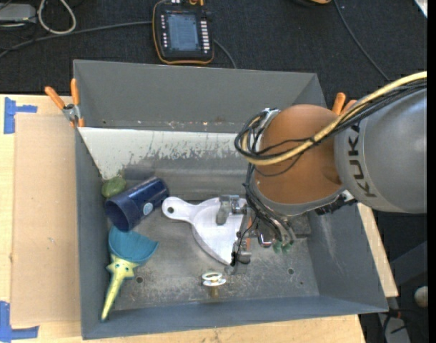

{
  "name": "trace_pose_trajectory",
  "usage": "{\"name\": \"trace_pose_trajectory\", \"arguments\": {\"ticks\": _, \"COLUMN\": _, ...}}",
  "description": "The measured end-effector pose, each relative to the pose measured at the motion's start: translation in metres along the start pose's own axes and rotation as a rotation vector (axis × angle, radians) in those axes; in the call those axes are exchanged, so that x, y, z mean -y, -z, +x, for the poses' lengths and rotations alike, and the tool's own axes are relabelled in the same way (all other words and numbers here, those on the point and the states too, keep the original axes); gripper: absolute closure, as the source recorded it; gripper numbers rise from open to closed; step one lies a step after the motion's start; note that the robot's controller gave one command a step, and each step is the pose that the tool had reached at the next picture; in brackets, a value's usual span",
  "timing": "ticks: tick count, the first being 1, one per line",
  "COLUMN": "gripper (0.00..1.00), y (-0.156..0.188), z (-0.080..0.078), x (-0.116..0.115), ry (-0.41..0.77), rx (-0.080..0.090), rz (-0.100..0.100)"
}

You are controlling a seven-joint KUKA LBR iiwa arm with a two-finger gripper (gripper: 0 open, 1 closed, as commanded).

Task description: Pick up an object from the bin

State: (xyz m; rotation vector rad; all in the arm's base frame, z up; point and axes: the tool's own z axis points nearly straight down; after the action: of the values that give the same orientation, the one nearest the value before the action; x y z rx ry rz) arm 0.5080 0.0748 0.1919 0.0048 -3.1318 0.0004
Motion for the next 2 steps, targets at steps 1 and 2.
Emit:
{"name": "trace_pose_trajectory", "arguments": {"ticks": 1, "gripper": 0.00, "y": 0.005, "z": -0.001, "x": 0.001, "ry": -0.005, "rx": 0.008, "rz": -0.001}}
{"name": "trace_pose_trajectory", "arguments": {"ticks": 2, "gripper": 0.00, "y": -0.093, "z": -0.049, "x": -0.003, "ry": -0.202, "rx": 0.007, "rz": -0.002}}
